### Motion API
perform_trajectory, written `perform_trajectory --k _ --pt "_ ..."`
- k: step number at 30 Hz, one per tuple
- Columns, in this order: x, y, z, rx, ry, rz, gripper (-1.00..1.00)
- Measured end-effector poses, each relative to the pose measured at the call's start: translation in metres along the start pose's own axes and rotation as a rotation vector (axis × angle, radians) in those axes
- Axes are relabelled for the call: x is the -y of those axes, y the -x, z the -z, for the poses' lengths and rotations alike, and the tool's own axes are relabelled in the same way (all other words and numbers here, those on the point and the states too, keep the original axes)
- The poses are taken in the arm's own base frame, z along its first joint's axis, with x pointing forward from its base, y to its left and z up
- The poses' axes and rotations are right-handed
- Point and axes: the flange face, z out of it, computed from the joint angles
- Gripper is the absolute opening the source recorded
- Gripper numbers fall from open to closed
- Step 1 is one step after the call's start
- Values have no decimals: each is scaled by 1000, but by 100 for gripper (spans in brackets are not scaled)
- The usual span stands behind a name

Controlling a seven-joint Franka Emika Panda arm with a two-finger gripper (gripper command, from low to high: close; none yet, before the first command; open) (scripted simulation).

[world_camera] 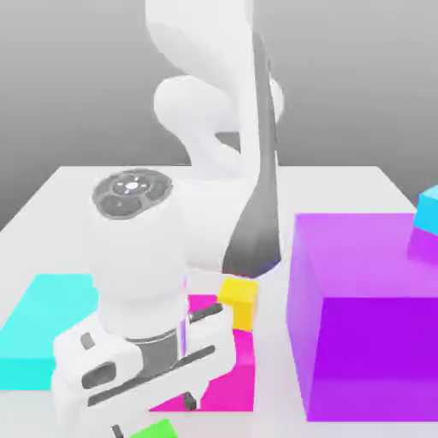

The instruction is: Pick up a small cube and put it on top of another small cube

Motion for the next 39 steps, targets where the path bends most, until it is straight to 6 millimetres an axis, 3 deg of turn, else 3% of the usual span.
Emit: perform_trajectory --k 1,8,14,22,29,37,39 --pt "0 1 -13 1 0 0 -100" --pt "0 1 -16 3 0 1 -100" --pt "-4 10 55 7 -11 -52 -100" --pt "-24 63 123 23 -49 -323 -100" --pt "-37 119 166 27 -49 -551 -100" --pt "-52 188 194 8 -11 -818 -100" --pt "-53 193 179 5 -5 -842 -100"
